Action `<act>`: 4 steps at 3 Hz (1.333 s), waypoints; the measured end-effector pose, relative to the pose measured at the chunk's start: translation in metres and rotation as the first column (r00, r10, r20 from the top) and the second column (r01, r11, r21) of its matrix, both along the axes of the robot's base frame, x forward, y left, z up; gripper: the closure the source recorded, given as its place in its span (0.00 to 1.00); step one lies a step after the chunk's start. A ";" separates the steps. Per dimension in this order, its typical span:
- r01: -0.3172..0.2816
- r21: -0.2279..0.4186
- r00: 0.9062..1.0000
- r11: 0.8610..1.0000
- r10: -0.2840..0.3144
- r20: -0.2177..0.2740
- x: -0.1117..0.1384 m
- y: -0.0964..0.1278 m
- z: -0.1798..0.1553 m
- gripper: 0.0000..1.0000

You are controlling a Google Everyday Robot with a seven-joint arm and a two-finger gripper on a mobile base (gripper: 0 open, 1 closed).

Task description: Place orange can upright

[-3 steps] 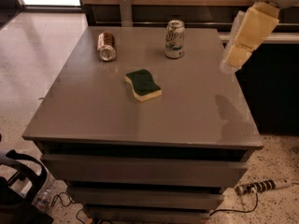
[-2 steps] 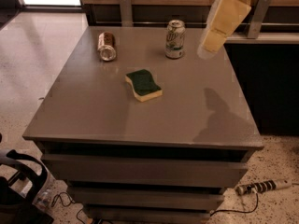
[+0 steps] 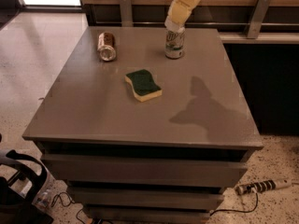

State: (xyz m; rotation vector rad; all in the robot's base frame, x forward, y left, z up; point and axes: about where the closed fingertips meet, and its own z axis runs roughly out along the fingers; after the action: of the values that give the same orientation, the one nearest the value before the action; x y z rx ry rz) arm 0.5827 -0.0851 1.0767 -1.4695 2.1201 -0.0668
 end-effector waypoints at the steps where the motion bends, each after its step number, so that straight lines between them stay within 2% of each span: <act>1: 0.027 0.052 0.999 0.998 -0.028 0.016 0.013 0.020 0.001 0.00; 2: 0.054 0.133 0.998 0.990 -0.058 0.032 0.030 0.042 -0.011 0.00; 3: 0.071 0.224 0.995 0.972 -0.085 0.053 0.033 0.055 -0.030 0.00; 4: 0.079 0.309 0.988 0.948 -0.116 0.101 0.043 0.065 -0.043 0.00</act>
Offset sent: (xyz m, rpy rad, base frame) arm 0.0536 0.0682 -0.0270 0.2448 -0.0796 -0.0975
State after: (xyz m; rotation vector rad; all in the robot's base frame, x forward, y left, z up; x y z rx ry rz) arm 0.6258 -0.0201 1.0334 -1.1523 2.0024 0.1292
